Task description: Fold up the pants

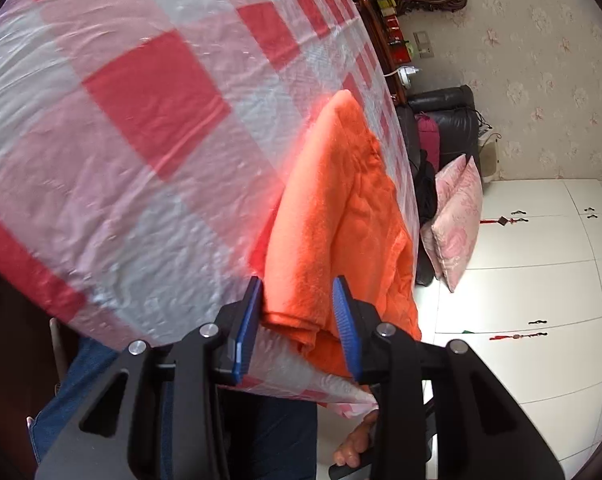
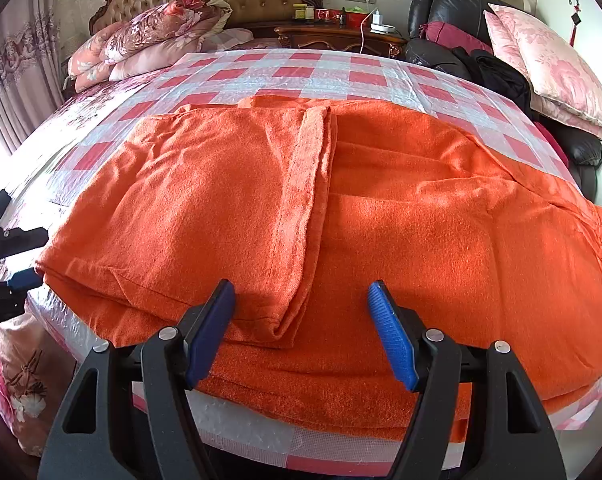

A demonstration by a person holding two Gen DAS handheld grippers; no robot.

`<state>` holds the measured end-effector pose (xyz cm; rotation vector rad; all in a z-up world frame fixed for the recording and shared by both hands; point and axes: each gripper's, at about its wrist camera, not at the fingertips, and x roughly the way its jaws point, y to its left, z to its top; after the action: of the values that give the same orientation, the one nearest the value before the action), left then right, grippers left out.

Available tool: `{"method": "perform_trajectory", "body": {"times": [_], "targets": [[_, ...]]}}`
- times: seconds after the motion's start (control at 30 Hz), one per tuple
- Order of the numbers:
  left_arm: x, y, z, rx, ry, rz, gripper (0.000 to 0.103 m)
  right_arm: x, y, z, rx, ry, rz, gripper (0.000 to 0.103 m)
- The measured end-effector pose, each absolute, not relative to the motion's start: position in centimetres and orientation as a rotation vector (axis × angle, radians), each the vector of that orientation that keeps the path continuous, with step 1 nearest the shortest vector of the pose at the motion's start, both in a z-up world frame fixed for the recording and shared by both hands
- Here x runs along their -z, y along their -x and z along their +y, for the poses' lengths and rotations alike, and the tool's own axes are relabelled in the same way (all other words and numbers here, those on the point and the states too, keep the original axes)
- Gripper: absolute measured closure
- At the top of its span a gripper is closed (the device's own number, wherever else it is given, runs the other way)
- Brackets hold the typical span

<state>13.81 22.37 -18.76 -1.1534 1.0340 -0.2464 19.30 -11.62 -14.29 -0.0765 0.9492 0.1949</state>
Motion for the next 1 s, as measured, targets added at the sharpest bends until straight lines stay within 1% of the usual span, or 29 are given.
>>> {"method": "perform_trajectory", "body": {"times": [0.07,0.2,0.37,0.4,0.43,0.47,0.5,0.57,0.6,0.63,0.77,0.87,1.0], "targets": [[18.5,-14.4,22.8,0.256,1.170,0.992,0.067,14.3,-19.3,-11.6,-0.194,0.075,0.949,0.035],[19.5,-14.9,22.8,0.285,1.195,1.053,0.067,14.3,-19.4,-11.6,-0.198,0.076,0.951,0.035],[19.5,-14.3,22.1,0.310,1.174,1.067,0.067,14.3,-19.4,-11.7,-0.199,0.076,0.950,0.035],[19.3,-14.5,21.9,0.306,1.151,1.067,0.070,14.3,-19.4,-11.7,-0.199,0.076,0.951,0.035],[19.1,-14.8,21.7,0.287,1.108,1.071,0.074,14.3,-19.5,-11.7,-0.198,0.076,0.951,0.035],[18.9,-15.0,21.5,0.272,1.070,1.079,0.081,14.3,-19.6,-11.8,-0.197,0.077,0.952,0.035],[18.6,-15.2,21.2,0.261,1.045,1.080,0.085,14.3,-19.5,-11.8,-0.197,0.078,0.953,0.034],[17.9,-15.2,21.0,0.225,0.969,1.066,0.088,14.3,-19.7,-11.8,-0.195,0.080,0.955,0.034],[17.6,-15.2,20.9,0.220,0.945,1.057,0.090,14.3,-19.7,-11.9,-0.191,0.082,0.958,0.032],[17.2,-15.2,20.9,0.217,0.930,1.045,0.090,14.4,-19.8,-11.9,-0.186,0.083,0.961,0.030],[16.7,-15.1,20.7,0.232,0.886,1.019,0.092,14.0,-20.3,-11.9,-0.181,0.088,1.005,0.030],[17.0,-14.9,20.8,0.225,0.873,1.011,0.092,12.2,-21.2,-11.3,-0.152,0.106,1.009,0.030],[16.2,-14.2,19.9,0.198,0.776,0.970,0.092,7.3,-23.6,-7.6,-0.237,0.150,0.965,0.030]]}}
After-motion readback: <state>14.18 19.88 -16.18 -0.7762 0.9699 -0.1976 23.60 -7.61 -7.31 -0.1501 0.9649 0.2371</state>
